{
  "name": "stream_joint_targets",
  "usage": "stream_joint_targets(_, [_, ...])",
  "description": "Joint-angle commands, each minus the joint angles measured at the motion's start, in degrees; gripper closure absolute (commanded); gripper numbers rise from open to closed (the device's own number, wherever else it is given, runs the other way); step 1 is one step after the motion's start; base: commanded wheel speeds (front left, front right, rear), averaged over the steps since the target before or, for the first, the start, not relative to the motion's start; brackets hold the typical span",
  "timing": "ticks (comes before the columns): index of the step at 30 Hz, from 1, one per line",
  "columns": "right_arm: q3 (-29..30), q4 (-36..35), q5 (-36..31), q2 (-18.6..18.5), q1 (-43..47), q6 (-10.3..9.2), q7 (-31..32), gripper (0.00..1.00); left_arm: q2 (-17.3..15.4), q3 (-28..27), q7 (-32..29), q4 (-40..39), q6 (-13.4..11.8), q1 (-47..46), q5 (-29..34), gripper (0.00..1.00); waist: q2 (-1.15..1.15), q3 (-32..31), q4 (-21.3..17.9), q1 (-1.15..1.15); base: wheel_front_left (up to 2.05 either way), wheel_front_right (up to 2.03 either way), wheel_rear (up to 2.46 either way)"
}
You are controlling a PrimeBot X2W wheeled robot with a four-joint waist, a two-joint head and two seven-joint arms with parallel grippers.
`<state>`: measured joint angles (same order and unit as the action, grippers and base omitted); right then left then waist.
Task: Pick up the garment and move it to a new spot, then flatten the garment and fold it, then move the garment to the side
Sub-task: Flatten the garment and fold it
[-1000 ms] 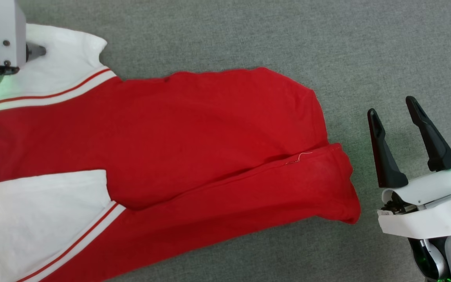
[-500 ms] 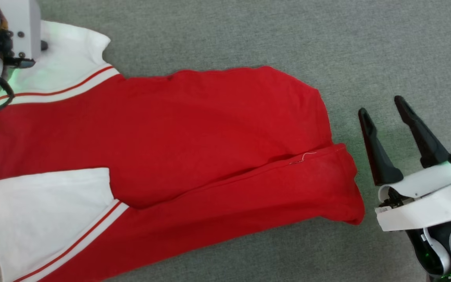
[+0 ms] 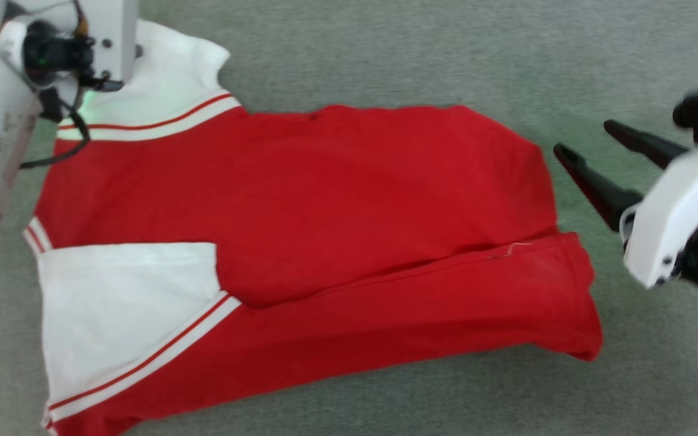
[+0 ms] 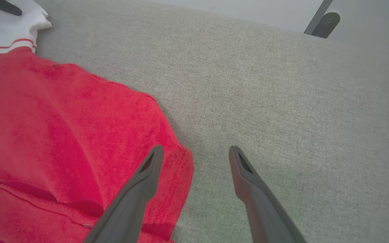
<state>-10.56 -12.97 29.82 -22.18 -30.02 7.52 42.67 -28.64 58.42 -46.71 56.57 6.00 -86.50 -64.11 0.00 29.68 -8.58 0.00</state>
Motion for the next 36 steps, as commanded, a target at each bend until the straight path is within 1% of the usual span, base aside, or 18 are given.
stream_joint_targets(1, [-0.01,1.32,1.31,0.44,-2.50,-0.04,5.05,0.00,0.96,0.13,0.63,0.22,0.37,-0.75,0.03,1.00,0.00,0.07,2.01,0.00,0.00,0.00,0.00])
stream_joint_targets(4, [-0.56,3.85,2.44,0.76,-6.35,-0.04,12.80,0.00,2.21,0.23,1.41,0.57,0.60,-1.33,0.02,1.00,0.00,0.52,3.25,0.00,0.00,0.00,0.00])
stream_joint_targets(10, [-2.42,9.78,2.34,2.42,-12.16,-0.04,23.77,0.00,3.44,0.52,3.09,1.41,1.11,-1.73,-0.21,1.00,0.00,1.18,4.50,0.00,0.00,0.00,0.00])
stream_joint_targets(13, [-3.27,12.33,1.96,2.96,-14.27,-0.04,28.35,0.00,3.75,0.35,3.75,1.99,1.33,-1.81,-0.58,1.00,0.00,1.42,4.71,0.00,0.00,0.00,0.00])
stream_joint_targets(14, [-3.27,12.33,1.96,2.96,-14.27,-0.04,28.35,0.00,3.75,0.35,3.75,1.99,1.33,-1.81,-0.58,1.00,0.00,1.42,4.71,0.00,0.00,0.00,0.00])
stream_joint_targets(15, [-3.98,13.65,1.22,3.04,-15.59,-0.05,30.73,0.00,3.82,0.59,4.01,2.32,1.43,-1.83,-0.65,1.00,0.00,1.52,4.76,0.00,0.00,0.00,0.00])
stream_joint_targets(16, [-4.25,14.37,1.10,3.22,-16.15,-0.05,31.82,0.00,3.87,0.64,4.06,2.49,1.47,-1.88,-0.78,1.00,0.00,1.57,4.75,0.00,0.00,0.00,0.00])
stream_joint_targets(17, [-4.38,15.13,0.82,3.38,-16.62,-0.05,32.72,0.00,3.94,0.69,4.19,2.61,1.50,-1.93,-0.88,1.00,0.00,1.62,4.72,0.00,0.00,0.00,0.00])
stream_joint_targets(18, [-4.50,16.05,0.45,3.44,-17.23,-0.05,33.52,0.03,3.98,0.72,4.30,2.76,1.53,-2.03,-1.01,1.00,0.00,1.70,4.70,0.00,0.00,0.00,0.00])
stream_joint_targets(19, [-4.50,16.05,0.45,3.44,-17.23,-0.05,33.52,0.03,3.98,0.72,4.30,2.76,1.53,-2.03,-1.01,1.00,0.00,1.70,4.70,0.00,0.00,0.00,0.00])
stream_joint_targets(20, [-4.72,16.79,0.35,3.59,-17.82,-0.05,34.16,0.31,4.02,0.77,4.33,2.87,1.44,-2.13,-1.03,1.00,0.00,1.77,4.67,0.00,0.00,0.00,0.00])
stream_joint_targets(21, [-4.67,17.66,0.24,3.94,-18.42,-0.05,34.55,0.78,4.05,0.81,4.49,2.97,1.47,-2.21,-1.02,1.00,0.00,1.84,4.63,0.00,0.00,0.00,0.00])
stream_joint_targets(22, [-4.53,18.49,-0.09,4.14,-19.03,-0.05,34.96,1.00,4.08,0.85,4.59,3.04,1.49,-2.31,-1.13,1.00,0.00,1.91,4.59,0.00,0.00,0.00,0.00])
stream_joint_targets(25, [-4.34,20.34,-0.28,4.97,-20.39,-0.04,35.28,1.00,4.24,1.11,5.10,3.00,1.52,-2.58,-1.27,1.00,0.00,2.06,4.55,0.00,0.00,0.00,0.00])
stream_joint_targets(30, [-2.78,22.40,-1.03,6.17,-22.05,-0.05,33.47,1.00,4.09,1.41,6.32,2.84,1.54,-2.79,-1.58,1.00,0.00,1.75,4.72,0.00,0.00,0.00,0.00])
stream_joint_targets(36, [-2.25,22.55,-0.24,5.35,-21.33,-0.05,29.64,1.00,3.47,0.93,6.79,2.49,1.55,-2.42,-3.14,1.00,0.00,-0.16,5.80,0.00,0.00,0.00,0.00])
